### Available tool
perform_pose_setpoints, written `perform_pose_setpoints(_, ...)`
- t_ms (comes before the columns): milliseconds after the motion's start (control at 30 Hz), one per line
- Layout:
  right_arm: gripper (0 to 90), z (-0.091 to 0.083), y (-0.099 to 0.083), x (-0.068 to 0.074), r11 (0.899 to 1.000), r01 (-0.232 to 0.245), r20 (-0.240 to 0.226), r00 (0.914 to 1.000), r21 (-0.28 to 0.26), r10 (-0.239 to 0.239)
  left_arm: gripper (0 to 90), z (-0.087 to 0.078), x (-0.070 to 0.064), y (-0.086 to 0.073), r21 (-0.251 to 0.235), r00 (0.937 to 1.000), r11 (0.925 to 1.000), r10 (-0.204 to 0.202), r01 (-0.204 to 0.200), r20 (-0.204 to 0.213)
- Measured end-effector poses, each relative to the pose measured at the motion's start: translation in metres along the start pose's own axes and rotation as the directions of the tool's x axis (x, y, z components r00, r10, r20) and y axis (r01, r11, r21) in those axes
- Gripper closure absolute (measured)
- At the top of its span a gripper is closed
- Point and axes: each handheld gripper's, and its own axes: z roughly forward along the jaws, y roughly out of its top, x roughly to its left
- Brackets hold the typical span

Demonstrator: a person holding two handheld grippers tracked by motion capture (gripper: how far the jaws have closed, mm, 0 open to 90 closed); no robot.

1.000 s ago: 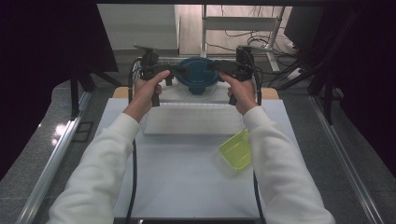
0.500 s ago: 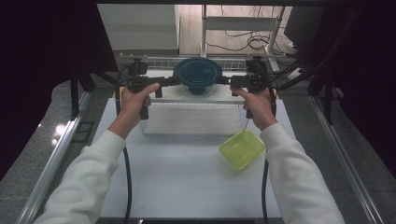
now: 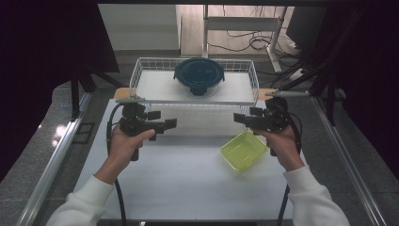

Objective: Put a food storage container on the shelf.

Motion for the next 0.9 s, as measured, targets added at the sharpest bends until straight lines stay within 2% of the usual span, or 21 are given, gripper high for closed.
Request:
perform_pose_setpoints(33,21.5,-0.003,-0.012,-0.002,1.0,0.013,0.007,0.9999,0.016,-0.013,18.0,-0.002,-0.001,-0.01,0.008,0.9999,1.0,-0.002,0.002,0.015)
perform_pose_setpoints(67,21.5,-0.003,-0.012,-0.002,1.0,0.013,0.007,0.9999,0.016,-0.013,18.0,-0.002,-0.001,-0.01,0.008,0.9999,1.0,-0.002,0.002,0.015)
perform_pose_setpoints(100,22.0,-0.004,-0.017,-0.003,1.0,0.014,0.006,0.9999,0.023,-0.014,18.0,-0.004,-0.001,-0.017,0.014,0.9998,0.9999,0.005,-0.005,0.018)
perform_pose_setpoints(233,23.0,-0.008,-0.037,-0.004,0.998,0.037,0.018,0.9991,0.052,-0.038,18.4,-0.004,0.001,-0.04,0.05,0.9996,0.9984,0.026,-0.026,-0.003)
perform_pose_setpoints(333,23.4,-0.01,-0.05,-0.003,0.997,0.027,0.003,0.9996,0.067,-0.027,19.1,-0.004,0.005,-0.056,0.07,0.9999,0.9975,0.014,-0.013,-0.003)
perform_pose_setpoints(367,23.6,-0.011,-0.058,-0.002,0.997,0.029,0.002,0.9996,0.075,-0.029,19.6,-0.004,0.008,-0.067,0.084,1.0,0.9964,0.005,-0.004,-0.002)
perform_pose_setpoints(400,23.6,-0.011,-0.058,-0.002,0.997,0.029,0.002,0.9996,0.075,-0.029,19.7,-0.004,0.008,-0.067,0.084,1.0,0.9964,0.005,-0.004,-0.002)
perform_pose_setpoints(467,24.2,-0.013,-0.07,-0.001,0.995,0.032,0.008,0.9994,0.093,-0.033,19.8,-0.003,0.01,-0.076,0.096,1.0,0.9954,-0.005,0.006,-0.005)
perform_pose_setpoints(500,24.2,-0.013,-0.07,-0.001,0.995,0.032,0.008,0.9994,0.093,-0.033,19.8,-0.003,0.01,-0.08,0.106,0.9999,0.9944,-0.006,0.007,-0.009)
perform_pose_setpoints(633,24.3,-0.017,-0.082,-0.002,0.993,0.027,0.003,0.9996,0.114,-0.028,20.6,-0.002,0.011,-0.091,0.133,0.9986,0.9911,0.007,0.0,-0.052)
perform_pose_setpoints(700,24.3,-0.017,-0.086,-0.004,0.992,0.016,-0.01,0.9998,0.127,-0.015,20.9,-0.002,0.012,-0.096,0.143,0.9984,0.9897,0.004,0.004,-0.056)
perform_pose_setpoints(900,24.4,-0.009,-0.095,-0.011,0.987,-0.002,-0.001,1.0,0.161,0.002,21.0,0.002,0.01,-0.103,0.173,0.9979,0.985,0.004,0.007,-0.064)
